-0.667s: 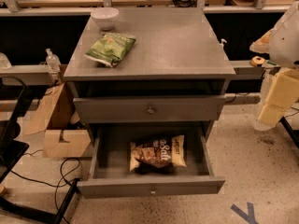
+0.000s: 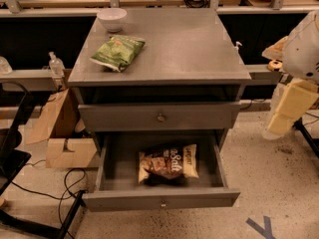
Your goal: Pick brown chip bag from middle drawer and place on counter
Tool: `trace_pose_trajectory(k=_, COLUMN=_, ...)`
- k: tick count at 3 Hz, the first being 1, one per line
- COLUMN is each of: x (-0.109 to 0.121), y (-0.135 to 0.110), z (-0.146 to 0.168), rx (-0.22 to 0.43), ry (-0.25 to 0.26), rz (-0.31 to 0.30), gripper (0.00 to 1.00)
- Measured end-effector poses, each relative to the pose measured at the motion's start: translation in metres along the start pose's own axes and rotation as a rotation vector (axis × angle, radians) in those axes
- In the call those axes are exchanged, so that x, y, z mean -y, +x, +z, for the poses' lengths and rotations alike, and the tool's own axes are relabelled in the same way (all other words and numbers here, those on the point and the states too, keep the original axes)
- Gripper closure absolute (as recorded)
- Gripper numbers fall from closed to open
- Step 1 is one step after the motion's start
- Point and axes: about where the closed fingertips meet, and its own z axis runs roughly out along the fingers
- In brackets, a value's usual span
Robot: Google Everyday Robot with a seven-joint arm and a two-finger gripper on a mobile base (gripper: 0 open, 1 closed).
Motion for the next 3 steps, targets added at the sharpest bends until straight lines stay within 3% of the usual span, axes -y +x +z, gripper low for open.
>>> trace_pose_trajectory(k=1, x=-0.013, y=0.010, z=0.065, rx=0.140, ry=-0.050, rz=0.031, gripper=0.00)
trace_pose_trajectory(k=2, x=-0.039, y=0.016, z=0.151, rx=0.305, ry=-0.120, rz=0.056, gripper=0.00)
trace_pose_trajectory(k=3, x=-0.040, y=0.007, z=0.229, rx=0.477, ry=-0.111, rz=0.054, gripper=0.00)
